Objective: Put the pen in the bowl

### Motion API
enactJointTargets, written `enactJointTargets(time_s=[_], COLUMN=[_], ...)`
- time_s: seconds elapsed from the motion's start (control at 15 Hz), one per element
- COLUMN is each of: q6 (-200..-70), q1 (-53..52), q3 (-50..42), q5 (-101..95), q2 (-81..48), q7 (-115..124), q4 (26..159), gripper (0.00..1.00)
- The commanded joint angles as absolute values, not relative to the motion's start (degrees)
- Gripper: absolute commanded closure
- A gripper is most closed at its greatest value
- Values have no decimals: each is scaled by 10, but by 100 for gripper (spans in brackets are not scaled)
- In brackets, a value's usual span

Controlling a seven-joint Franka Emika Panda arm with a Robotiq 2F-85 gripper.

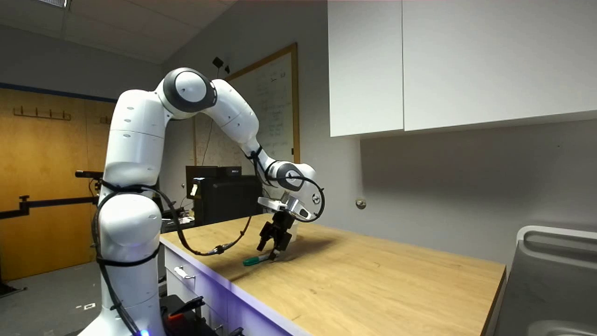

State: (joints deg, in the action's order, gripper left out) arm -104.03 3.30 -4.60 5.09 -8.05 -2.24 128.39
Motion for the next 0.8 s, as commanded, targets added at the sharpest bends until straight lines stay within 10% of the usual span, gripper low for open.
enactJointTargets(time_s=[0.0, 0.47, 0.73], q6=[-1020, -1000, -997], q1=[39, 42, 33], q3=[-44, -44, -39], q5=[49, 44, 37], q2=[-109, -109, -72], q7=[-16, -11, 3], q4=[1248, 1226, 1223], gripper=[40, 92, 90])
